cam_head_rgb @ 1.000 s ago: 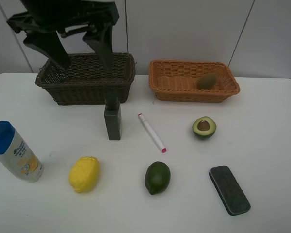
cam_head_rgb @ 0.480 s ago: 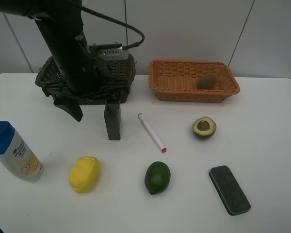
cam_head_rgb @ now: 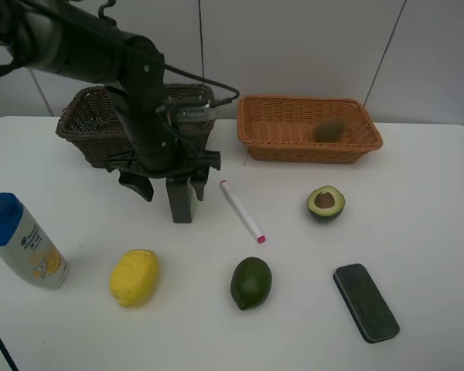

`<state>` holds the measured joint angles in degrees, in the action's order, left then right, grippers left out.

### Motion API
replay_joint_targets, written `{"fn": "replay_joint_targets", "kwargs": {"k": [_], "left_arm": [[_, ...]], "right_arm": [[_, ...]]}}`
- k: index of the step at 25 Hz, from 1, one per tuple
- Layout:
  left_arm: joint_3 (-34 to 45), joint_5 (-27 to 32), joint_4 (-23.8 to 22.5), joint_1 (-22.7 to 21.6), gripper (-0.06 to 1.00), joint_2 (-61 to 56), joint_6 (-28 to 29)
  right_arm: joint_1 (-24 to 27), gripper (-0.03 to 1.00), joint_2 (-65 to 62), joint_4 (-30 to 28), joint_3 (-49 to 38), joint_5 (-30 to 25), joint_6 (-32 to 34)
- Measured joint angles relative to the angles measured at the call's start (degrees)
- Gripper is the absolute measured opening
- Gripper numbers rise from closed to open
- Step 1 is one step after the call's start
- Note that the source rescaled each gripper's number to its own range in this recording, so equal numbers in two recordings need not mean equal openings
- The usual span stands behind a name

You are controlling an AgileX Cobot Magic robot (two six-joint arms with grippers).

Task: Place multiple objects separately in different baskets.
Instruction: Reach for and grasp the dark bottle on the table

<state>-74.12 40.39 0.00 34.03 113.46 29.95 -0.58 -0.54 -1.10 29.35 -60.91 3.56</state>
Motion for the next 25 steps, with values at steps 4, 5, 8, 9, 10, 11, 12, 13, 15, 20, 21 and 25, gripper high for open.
{"fn": "replay_joint_targets", "kwargs": {"k": [4,5,8,9,10,11,12,13,15,20,21,25], "left_arm": [[0.00,-2.96,-0.50,0.00,0.99,1.19,0.10],[0.00,-3.36,-0.66,0.00,0.99,1.30,0.10],[0.00,-4.44,-1.24,0.00,0.97,1.37,0.28],[0.00,-4.71,-1.63,0.00,0.92,1.37,0.72],[0.00,-4.97,-2.05,0.00,0.83,1.37,1.09],[0.00,-5.09,-2.53,0.00,0.69,1.37,1.32],[0.00,-5.09,-2.78,0.00,0.56,1.37,1.32],[0.04,-5.15,-2.88,0.00,0.47,1.37,1.44],[0.04,-5.15,-2.99,0.00,0.47,1.37,1.49],[0.06,-4.74,-3.04,0.00,0.47,1.00,1.49],[0.17,-4.06,-3.04,0.00,0.47,0.48,1.49],[-0.60,0.30,-3.05,0.00,0.47,-5.45,0.81]], "right_arm": [[0.00,1.00,0.00,0.00,0.00,0.00,0.00],[0.00,1.00,0.00,0.00,0.00,0.00,0.00],[0.00,1.00,0.00,0.00,0.00,0.00,0.00],[0.00,1.00,0.00,0.00,0.00,0.00,0.00],[0.00,1.00,0.00,0.00,0.00,0.00,0.00],[0.00,1.00,0.00,0.00,0.00,0.00,0.00],[0.00,1.00,0.00,0.00,0.00,0.00,0.00],[0.00,1.00,0.00,0.00,0.00,0.00,0.00],[0.00,1.00,0.00,0.00,0.00,0.00,0.00],[0.00,1.00,0.00,0.00,0.00,0.00,0.00],[0.00,1.00,0.00,0.00,0.00,0.00,0.00],[0.00,1.00,0.00,0.00,0.00,0.00,0.00]]}}
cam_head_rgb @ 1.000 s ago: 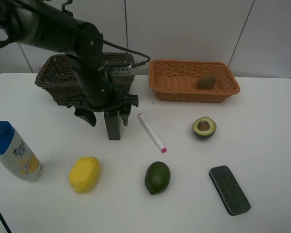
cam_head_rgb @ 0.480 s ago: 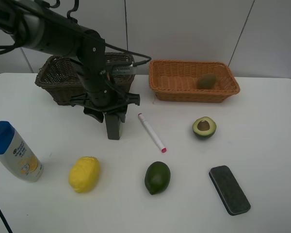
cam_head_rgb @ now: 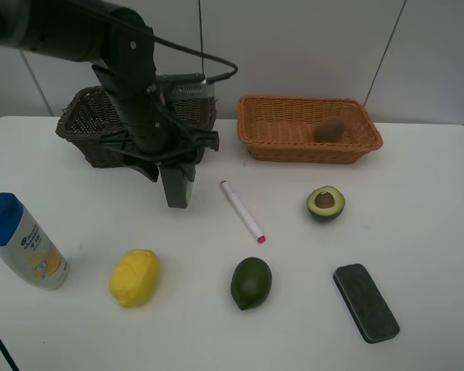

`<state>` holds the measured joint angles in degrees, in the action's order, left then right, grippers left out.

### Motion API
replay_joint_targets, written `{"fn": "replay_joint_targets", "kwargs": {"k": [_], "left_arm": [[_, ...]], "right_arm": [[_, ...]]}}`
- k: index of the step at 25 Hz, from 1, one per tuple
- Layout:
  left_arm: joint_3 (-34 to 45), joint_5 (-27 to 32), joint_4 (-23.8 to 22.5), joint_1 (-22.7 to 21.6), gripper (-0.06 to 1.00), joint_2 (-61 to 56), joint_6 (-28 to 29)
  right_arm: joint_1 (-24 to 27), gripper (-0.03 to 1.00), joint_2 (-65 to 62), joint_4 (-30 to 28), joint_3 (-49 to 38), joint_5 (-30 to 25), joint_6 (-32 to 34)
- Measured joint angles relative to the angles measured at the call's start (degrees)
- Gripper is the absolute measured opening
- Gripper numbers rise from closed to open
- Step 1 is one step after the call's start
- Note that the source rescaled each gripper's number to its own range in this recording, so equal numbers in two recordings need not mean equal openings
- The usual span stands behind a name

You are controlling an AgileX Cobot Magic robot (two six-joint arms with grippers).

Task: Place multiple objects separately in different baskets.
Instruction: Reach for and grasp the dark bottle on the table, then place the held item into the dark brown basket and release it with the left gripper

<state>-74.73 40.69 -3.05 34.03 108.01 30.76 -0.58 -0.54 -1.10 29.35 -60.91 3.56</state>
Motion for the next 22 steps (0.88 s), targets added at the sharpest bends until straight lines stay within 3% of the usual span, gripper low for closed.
{"fn": "replay_joint_targets", "kwargs": {"k": [5,9,12,16,22], "left_arm": [[-4.89,4.67,-0.16,0.00,0.47,-7.58,-1.07],[-11.03,11.27,-0.37,0.00,0.47,-8.56,-2.78],[-16.66,12.98,-1.01,-1.13,0.47,-8.42,-3.82],[-22.61,11.33,-1.38,-7.09,0.47,-6.04,-4.09],[-26.18,0.13,-0.66,-14.26,0.47,4.62,-5.49]], "right_arm": [[0.00,1.00,0.00,0.00,0.00,0.00,0.00],[0.00,1.00,0.00,0.00,0.00,0.00,0.00],[0.00,1.00,0.00,0.00,0.00,0.00,0.00],[0.00,1.00,0.00,0.00,0.00,0.00,0.00],[0.00,1.00,0.00,0.00,0.00,0.00,0.00]]}}
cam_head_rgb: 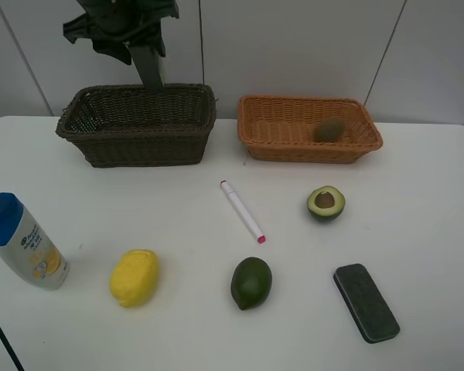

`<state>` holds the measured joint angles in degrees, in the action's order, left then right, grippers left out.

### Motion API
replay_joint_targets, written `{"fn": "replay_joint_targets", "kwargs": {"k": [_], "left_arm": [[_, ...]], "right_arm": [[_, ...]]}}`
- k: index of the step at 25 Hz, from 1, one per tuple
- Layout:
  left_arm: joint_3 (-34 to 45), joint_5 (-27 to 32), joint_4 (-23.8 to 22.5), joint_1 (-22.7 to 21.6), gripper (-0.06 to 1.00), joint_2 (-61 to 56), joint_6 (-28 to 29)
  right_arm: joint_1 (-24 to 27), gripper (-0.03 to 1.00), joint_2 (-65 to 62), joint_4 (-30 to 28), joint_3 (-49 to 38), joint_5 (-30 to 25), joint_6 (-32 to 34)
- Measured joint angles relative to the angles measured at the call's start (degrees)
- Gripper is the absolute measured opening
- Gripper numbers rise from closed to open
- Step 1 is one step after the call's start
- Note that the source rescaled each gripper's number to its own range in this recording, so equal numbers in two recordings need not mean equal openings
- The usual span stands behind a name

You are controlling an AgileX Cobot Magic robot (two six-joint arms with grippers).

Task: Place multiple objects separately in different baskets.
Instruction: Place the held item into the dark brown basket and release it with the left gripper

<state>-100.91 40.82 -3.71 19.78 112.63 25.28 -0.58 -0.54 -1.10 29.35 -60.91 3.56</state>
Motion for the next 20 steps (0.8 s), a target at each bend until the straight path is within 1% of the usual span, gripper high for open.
{"fn": "replay_joint_targets", "kwargs": {"k": [3,6,8,12,13,14,16,17,19,20], "left_arm": [[-0.24,-5.58,1.13,-0.32,0.47,4.88,-0.30],[-0.24,-9.00,1.53,-0.32,0.47,8.97,-0.74],[-0.24,-9.98,1.57,-0.32,0.47,11.48,-0.91],[-0.24,-10.14,1.54,-0.32,0.47,15.12,-1.03],[-0.24,-10.24,1.54,-0.32,0.50,15.58,-1.36],[-0.24,-10.71,1.50,-0.32,0.59,15.95,-1.81],[-0.30,-11.78,1.50,-0.32,0.84,15.95,-3.35],[-0.44,-11.98,1.50,-0.32,0.92,15.89,-3.78],[-0.64,-11.84,1.56,-0.32,0.97,15.76,-4.36],[-0.94,-11.14,1.56,-0.32,0.99,15.64,-4.56]], "right_arm": [[0.00,1.00,0.00,0.00,0.00,0.00,0.00],[0.00,1.00,0.00,0.00,0.00,0.00,0.00],[0.00,1.00,0.00,0.00,0.00,0.00,0.00],[0.00,1.00,0.00,0.00,0.00,0.00,0.00],[0.00,1.00,0.00,0.00,0.00,0.00,0.00],[0.00,1.00,0.00,0.00,0.00,0.00,0.00],[0.00,1.00,0.00,0.00,0.00,0.00,0.00],[0.00,1.00,0.00,0.00,0.00,0.00,0.00],[0.00,1.00,0.00,0.00,0.00,0.00,0.00],[0.00,1.00,0.00,0.00,0.00,0.00,0.00]]}}
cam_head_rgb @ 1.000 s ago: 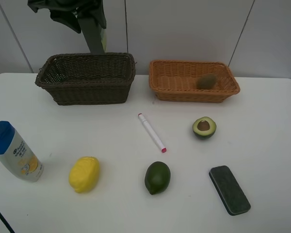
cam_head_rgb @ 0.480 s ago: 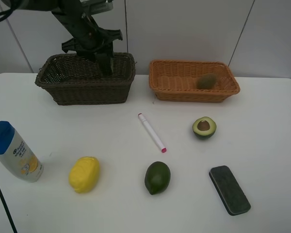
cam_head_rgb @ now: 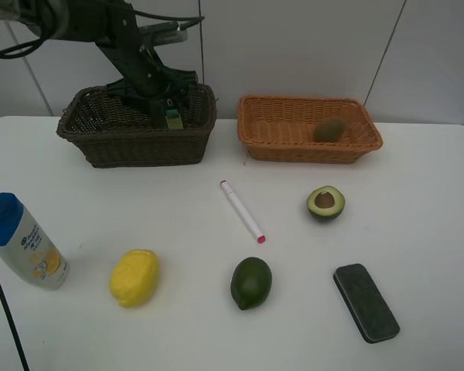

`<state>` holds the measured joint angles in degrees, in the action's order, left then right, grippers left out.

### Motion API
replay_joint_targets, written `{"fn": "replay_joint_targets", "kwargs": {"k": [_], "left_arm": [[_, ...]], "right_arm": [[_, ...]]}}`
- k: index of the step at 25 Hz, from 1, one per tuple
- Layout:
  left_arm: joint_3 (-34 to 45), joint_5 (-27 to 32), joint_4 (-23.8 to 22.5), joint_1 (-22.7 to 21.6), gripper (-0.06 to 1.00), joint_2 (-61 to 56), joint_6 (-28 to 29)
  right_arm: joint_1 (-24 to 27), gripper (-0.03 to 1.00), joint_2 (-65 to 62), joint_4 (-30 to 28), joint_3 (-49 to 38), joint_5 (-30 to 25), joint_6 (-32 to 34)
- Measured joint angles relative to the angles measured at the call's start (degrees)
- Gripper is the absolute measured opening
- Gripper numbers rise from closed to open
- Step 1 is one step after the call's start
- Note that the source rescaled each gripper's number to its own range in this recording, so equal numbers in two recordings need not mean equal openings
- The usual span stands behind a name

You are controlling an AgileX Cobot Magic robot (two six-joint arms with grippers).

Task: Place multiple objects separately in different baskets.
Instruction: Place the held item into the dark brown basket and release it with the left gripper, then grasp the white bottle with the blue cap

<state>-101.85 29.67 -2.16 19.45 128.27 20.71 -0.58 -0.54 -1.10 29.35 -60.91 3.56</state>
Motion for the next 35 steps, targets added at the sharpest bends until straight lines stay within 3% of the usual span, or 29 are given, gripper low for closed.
{"fn": "replay_joint_targets", "kwargs": {"k": [5,12,17,20,25,30,35], "left_arm": [[-5.68,11.52,0.20,0.00,0.99,-3.69,-0.82],[-15.93,35.39,1.00,0.00,0.99,-10.98,-3.21],[-15.02,38.92,4.15,0.06,0.99,-12.29,-4.67],[-9.68,38.92,8.85,1.32,0.99,-16.37,-6.03],[7.83,38.87,10.80,6.80,0.99,-30.29,-6.90],[25.67,38.87,10.02,9.33,0.99,-48.83,-4.97],[39.58,38.87,6.33,9.33,0.99,-65.49,1.51]], "right_arm": [[0.00,1.00,0.00,0.04,0.00,0.00,0.00],[0.00,1.00,0.00,0.04,0.00,0.00,0.00],[0.00,1.00,0.00,0.04,0.00,0.00,0.00],[0.00,1.00,0.00,0.04,0.00,0.00,0.00],[0.00,1.00,0.00,0.04,0.00,0.00,0.00],[0.00,1.00,0.00,0.04,0.00,0.00,0.00],[0.00,1.00,0.00,0.04,0.00,0.00,0.00]]}}
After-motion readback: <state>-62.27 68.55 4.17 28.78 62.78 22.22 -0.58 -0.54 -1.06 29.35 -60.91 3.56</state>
